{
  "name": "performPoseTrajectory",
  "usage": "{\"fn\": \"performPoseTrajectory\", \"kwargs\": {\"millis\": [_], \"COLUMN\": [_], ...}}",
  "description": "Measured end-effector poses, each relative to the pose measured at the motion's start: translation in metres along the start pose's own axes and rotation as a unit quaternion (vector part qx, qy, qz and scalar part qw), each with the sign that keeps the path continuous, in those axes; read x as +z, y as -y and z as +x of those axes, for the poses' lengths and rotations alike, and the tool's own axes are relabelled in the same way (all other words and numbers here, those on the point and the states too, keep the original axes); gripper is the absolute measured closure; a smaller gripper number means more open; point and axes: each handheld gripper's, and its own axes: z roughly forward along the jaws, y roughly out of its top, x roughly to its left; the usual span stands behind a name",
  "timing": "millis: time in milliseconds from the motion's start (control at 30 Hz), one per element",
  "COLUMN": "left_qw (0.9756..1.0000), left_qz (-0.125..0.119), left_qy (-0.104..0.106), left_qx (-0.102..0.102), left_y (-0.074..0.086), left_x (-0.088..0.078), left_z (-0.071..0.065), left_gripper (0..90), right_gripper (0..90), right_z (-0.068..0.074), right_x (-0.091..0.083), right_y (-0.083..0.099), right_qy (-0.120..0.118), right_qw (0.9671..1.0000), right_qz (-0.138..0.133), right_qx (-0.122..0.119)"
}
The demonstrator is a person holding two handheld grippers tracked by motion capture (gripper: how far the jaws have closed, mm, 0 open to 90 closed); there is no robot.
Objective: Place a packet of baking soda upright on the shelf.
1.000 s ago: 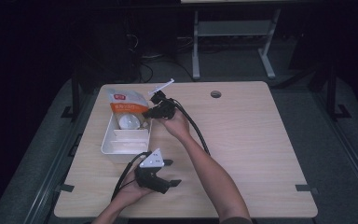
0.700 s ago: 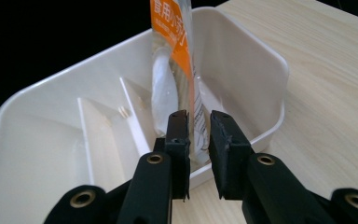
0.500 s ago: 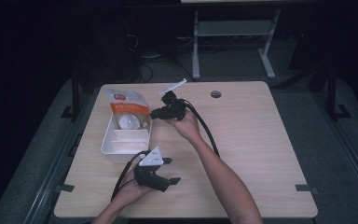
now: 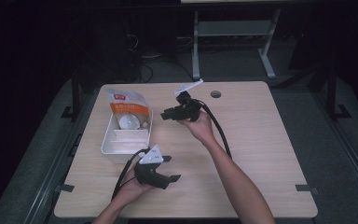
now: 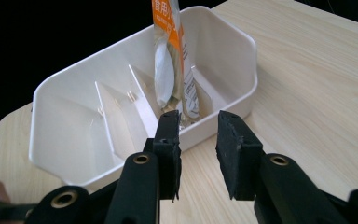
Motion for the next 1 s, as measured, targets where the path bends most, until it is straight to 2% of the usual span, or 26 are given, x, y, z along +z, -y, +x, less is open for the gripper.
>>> {"fn": "performPoseTrajectory", "kwargs": {"millis": [167, 500, 733, 1000], "left_qw": [1.0000, 1.0000, 1.0000, 0.9999], "left_qz": [-0.002, 0.001, -0.001, 0.001], "left_qy": [0.001, -0.001, -0.004, -0.007], "left_qx": [-0.002, -0.003, -0.007, -0.010], "left_y": [-0.001, -0.004, -0.004, -0.004], "left_x": [0.001, 0.006, 0.006, 0.006], "left_z": [-0.001, -0.001, 0.000, 0.002], "left_gripper": [21.8, 21.7, 21.7, 21.8], "right_gripper": [66.2, 59.8, 53.5, 47.8], "right_z": [-0.003, -0.005, -0.009, -0.010], "right_x": [-0.012, -0.032, -0.047, -0.068], "right_y": [0.006, 0.014, 0.021, 0.033], "right_qy": [-0.003, -0.002, -0.006, 0.003], "right_qw": [1.0000, 0.9999, 0.9997, 0.9995], "right_qz": [0.000, -0.006, -0.012, -0.021], "right_qx": [0.008, 0.010, 0.023, 0.023]}}
